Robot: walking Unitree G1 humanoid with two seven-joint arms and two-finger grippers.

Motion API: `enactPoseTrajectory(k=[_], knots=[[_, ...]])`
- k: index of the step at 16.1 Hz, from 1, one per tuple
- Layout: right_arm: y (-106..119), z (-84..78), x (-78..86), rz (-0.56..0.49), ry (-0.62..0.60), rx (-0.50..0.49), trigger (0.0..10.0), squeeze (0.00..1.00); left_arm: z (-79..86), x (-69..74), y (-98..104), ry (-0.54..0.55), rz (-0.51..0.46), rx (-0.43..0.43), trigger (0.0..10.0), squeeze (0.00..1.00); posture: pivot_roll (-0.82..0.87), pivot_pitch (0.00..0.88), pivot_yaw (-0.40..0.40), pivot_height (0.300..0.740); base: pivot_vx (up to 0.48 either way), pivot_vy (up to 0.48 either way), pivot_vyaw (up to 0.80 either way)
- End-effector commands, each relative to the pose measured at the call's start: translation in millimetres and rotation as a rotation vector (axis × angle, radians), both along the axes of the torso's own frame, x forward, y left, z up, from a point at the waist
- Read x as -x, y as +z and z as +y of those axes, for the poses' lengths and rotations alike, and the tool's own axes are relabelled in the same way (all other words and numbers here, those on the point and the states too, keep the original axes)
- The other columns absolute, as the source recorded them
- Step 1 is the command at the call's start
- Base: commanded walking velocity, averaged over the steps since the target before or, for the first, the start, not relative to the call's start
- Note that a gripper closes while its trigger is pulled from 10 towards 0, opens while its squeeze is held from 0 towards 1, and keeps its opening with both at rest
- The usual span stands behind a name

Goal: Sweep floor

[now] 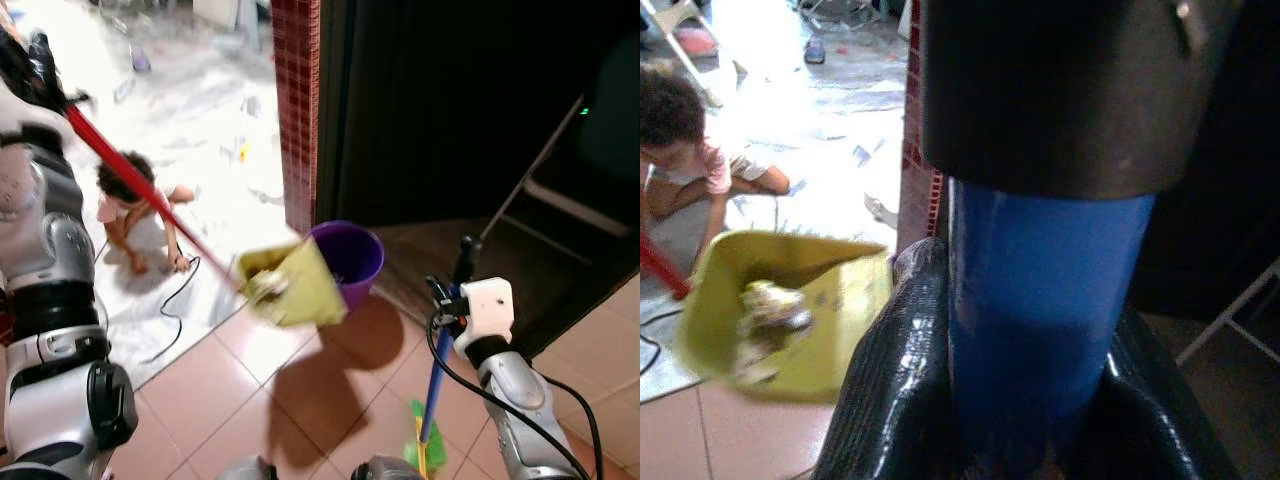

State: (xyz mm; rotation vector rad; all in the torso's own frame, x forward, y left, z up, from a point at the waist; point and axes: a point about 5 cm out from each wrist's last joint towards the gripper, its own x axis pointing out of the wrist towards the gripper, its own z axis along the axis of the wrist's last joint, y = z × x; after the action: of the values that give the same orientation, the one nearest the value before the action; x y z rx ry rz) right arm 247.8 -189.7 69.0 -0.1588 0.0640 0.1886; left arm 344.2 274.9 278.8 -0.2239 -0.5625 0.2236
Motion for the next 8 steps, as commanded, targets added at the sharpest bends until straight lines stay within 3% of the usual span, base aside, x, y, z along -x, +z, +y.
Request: enactPoseTrajectory(k=[1, 5, 8], knots=[[6.7, 1.2, -3.4, -0.031, 0.015, 0.012, 10.0, 0.00, 0.8, 2.3, 20.6, 0.023, -0.084, -0.004, 10.0, 0.00, -0.12, 0.000, 0.042, 0.740, 0.000, 0.000, 0.00], [6.9, 2.7, -4.0, -0.034, 0.020, 0.012, 10.0, 0.00, -5.3, -4.9, 24.9, 0.044, -0.096, 0.011, 10.0, 0.00, -0.12, 0.000, 0.045, 0.740, 0.000, 0.000, 0.00], [8.0, 5.5, -5.1, -0.039, 0.021, 0.007, 10.0, 0.00, -22.8, -18.7, 24.1, 0.039, -0.082, 0.048, 10.0, 0.00, -0.13, 0.000, 0.052, 0.740, 0.000, 0.000, 0.00]])
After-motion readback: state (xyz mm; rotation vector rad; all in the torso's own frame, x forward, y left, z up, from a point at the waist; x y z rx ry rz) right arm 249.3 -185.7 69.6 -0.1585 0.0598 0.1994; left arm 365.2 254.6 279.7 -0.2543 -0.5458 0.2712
